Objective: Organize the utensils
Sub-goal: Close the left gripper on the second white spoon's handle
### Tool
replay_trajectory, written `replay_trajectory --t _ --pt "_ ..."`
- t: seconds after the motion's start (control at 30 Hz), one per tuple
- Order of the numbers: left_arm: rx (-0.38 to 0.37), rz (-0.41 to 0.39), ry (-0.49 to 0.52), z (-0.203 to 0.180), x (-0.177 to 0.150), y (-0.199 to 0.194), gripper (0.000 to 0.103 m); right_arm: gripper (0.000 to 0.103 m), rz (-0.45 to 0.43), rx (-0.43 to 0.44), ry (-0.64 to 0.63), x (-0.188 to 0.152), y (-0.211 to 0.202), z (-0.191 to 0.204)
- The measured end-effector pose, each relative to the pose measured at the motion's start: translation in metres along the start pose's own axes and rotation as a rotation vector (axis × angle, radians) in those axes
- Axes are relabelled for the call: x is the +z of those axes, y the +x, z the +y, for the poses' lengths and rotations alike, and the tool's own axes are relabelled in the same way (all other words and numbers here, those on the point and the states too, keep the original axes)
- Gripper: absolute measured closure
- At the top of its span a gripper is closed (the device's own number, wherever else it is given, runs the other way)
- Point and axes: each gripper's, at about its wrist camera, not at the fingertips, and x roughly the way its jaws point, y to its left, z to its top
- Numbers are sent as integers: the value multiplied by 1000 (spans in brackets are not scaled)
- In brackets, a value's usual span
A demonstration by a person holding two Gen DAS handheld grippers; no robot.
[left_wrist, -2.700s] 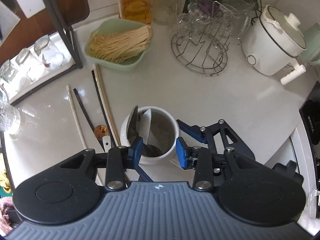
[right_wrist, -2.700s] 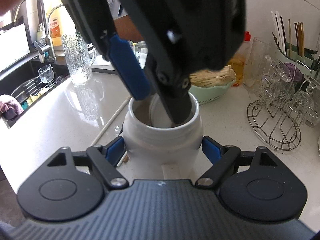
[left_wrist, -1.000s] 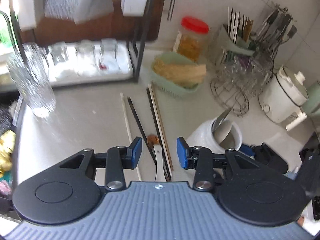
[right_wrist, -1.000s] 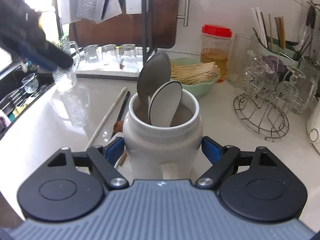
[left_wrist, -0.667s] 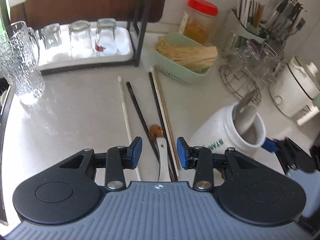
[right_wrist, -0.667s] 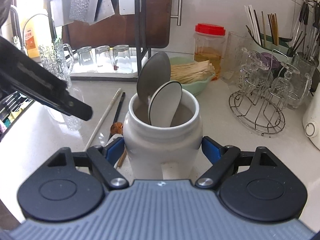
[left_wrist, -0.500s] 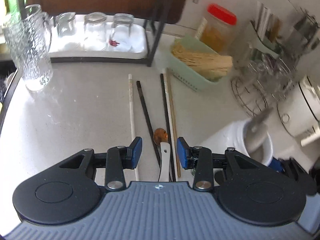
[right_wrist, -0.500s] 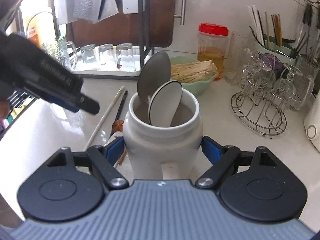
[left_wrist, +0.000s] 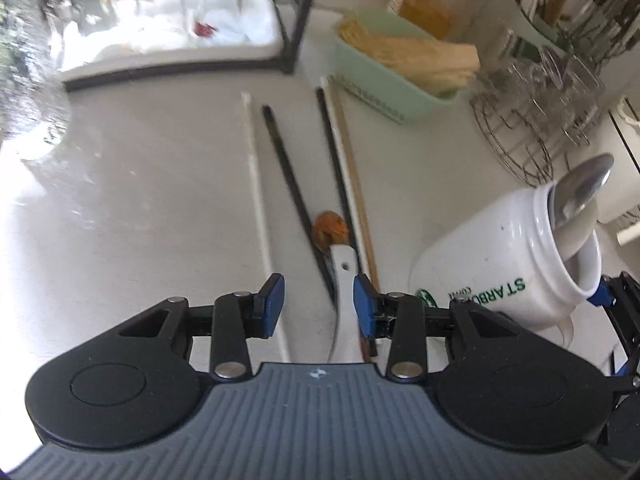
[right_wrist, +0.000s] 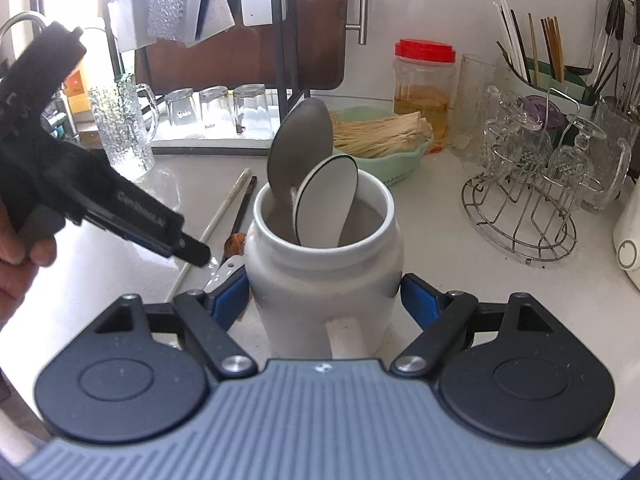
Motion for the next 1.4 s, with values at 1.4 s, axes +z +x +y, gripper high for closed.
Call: replay_trajectory --t 1.4 --pt "83 -44 94 -35 -2 -8 86 18 22 30 -70 0 4 -2"
